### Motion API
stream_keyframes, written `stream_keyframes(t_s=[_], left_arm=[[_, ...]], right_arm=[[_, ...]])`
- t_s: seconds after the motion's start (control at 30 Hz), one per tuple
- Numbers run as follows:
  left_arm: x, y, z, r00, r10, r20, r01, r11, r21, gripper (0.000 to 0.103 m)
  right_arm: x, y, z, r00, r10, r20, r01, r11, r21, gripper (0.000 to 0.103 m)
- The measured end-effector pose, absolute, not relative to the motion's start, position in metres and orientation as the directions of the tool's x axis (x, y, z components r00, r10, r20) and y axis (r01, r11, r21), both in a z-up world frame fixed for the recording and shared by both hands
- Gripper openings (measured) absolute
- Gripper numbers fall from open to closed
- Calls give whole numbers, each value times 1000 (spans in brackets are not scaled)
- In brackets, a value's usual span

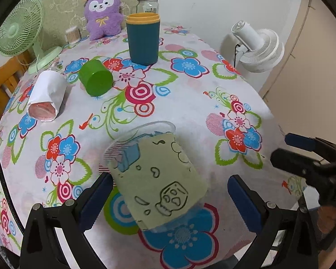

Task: Flip cup upside down
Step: 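Lower the cup onto the table and open the right gripper, then grasp the green-sleeved cup with the left gripper and rotate it upside down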

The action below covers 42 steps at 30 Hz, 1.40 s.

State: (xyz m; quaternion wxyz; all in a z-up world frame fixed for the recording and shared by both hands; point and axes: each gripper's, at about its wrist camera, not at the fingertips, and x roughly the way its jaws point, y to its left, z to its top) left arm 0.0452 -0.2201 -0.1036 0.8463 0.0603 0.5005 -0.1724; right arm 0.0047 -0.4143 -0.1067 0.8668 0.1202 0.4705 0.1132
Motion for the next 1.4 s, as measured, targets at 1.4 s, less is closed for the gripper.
stream_keyframes(t_s=[1.4], left_arm=[[76,-194,-78,187,-203,-961,443,891,-102,63]], right_arm=[[-1,-395,-123,528,392,-754,-196,920,341,95]])
